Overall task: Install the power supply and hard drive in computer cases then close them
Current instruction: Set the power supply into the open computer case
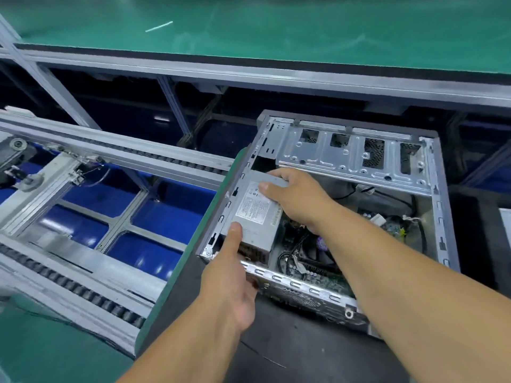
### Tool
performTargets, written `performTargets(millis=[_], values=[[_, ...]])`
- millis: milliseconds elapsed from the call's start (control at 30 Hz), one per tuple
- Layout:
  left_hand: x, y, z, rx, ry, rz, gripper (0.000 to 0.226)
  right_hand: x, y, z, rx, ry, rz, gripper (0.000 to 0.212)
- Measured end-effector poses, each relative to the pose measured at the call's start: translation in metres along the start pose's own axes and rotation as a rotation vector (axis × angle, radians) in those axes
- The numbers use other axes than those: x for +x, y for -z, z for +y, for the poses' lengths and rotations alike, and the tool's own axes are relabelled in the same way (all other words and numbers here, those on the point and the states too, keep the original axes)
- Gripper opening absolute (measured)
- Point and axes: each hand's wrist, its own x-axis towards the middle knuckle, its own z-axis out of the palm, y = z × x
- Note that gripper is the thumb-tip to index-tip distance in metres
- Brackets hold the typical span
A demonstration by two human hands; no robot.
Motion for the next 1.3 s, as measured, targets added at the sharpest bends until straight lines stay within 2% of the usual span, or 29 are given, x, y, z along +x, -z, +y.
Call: performTargets(millis=[67, 233, 300, 367, 433, 500, 533, 567, 600, 633, 667, 700, 767, 800, 833, 900, 967, 1033, 1067, 1133, 1233, 1300], values=[[-0.003, -0.004, 0.002, -0.041, 0.007, 0.024, 0.036, 0.001, -0.003, -0.001, -0.03, -0.013, 0.005, 0.014], [-0.003, -0.004, -0.004, -0.051, 0.021, 0.026, 0.055, -0.004, -0.004, -0.005, -0.012, -0.009, 0.023, 0.015], [-0.007, -0.007, -0.005, -0.015, 0.032, 0.081, 0.071, -0.005, -0.003, -0.008, -0.039, -0.015, 0.043, 0.014], [-0.006, -0.007, -0.005, 0.004, 0.032, 0.103, 0.075, -0.005, -0.002, -0.011, -0.081, -0.032, 0.054, 0.012], [-0.003, -0.006, -0.005, 0.0, 0.028, 0.087, 0.071, -0.012, -0.003, -0.016, -0.191, -0.052, 0.038, 0.017], [0.0, -0.004, -0.004, 0.019, 0.032, 0.073, 0.077, -0.015, -0.003, -0.024, -0.378, 0.065, 0.159, 0.027], [0.0, -0.003, -0.004, 0.033, 0.04, 0.078, 0.084, -0.015, 0.0, -0.034, -0.332, 0.185, 0.276, 0.02], [0.002, -0.001, -0.004, 0.039, 0.04, 0.085, 0.091, -0.017, 0.002, -0.048, -0.151, 0.31, 0.34, 0.011], [0.004, 0.0, -0.005, 0.042, 0.032, 0.086, 0.095, -0.017, 0.003, -0.061, 0.099, 0.444, 0.325, 0.019], [0.004, 0.001, -0.005, 0.041, 0.023, 0.087, 0.098, -0.019, 0.004, -0.072, 0.343, 0.534, 0.234, 0.029], [0.004, 0.001, -0.006, 0.041, 0.019, 0.093, 0.099, -0.016, 0.002, -0.076, 0.484, 0.6, 0.126, 0.035], [0.004, 0.0, -0.006, 0.038, 0.019, 0.093, 0.101, -0.014, -0.006, -0.081, 0.483, 0.629, 0.055, 0.038], [0.003, -0.001, -0.005, 0.011, 0.02, 0.08, 0.101, -0.011, -0.039, -0.07, 0.223, 0.515, -0.01, 0.043], [0.001, -0.002, -0.005, -0.011, 0.021, 0.072, 0.1, -0.01, -0.052, -0.062, 0.169, 0.422, -0.037, 0.044], [-0.001, -0.002, -0.005, -0.031, 0.02, 0.06, 0.099, -0.01, -0.06, -0.058, 0.197, 0.351, -0.07, 0.043], [-0.003, -0.001, -0.005, -0.045, 0.023, 0.047, 0.102, -0.011, -0.06, -0.056, 0.311, 0.343, -0.097, 0.043], [-0.002, 0.001, -0.007, -0.042, 0.023, 0.028, 0.106, -0.009, -0.042, -0.054, 0.343, 0.386, 0.041, 0.042], [-0.004, 0.003, -0.008, -0.035, 0.018, -0.015, 0.111, -0.005, -0.022, -0.043, 0.081, 0.358, 0.265, 0.036], [-0.006, 0.003, -0.009, -0.032, 0.015, -0.035, 0.115, -0.004, -0.014, -0.033, -0.096, 0.282, 0.324, 0.03], [-0.008, 0.005, -0.008, -0.041, 0.013, -0.065, 0.122, -0.01, -0.008, -0.017, -0.328, 0.131, 0.28, 0.008], [-0.01, 0.005, -0.004, -0.084, 0.038, -0.081, 0.12, -0.016, -0.015, -0.002, -0.402, 0.103, 0.219, 0.044], [-0.015, 0.003, 0.001, -0.145, 0.079, -0.106, 0.104, -0.016, -0.017, -0.003, -0.341, 0.058, 0.183, 0.049]])
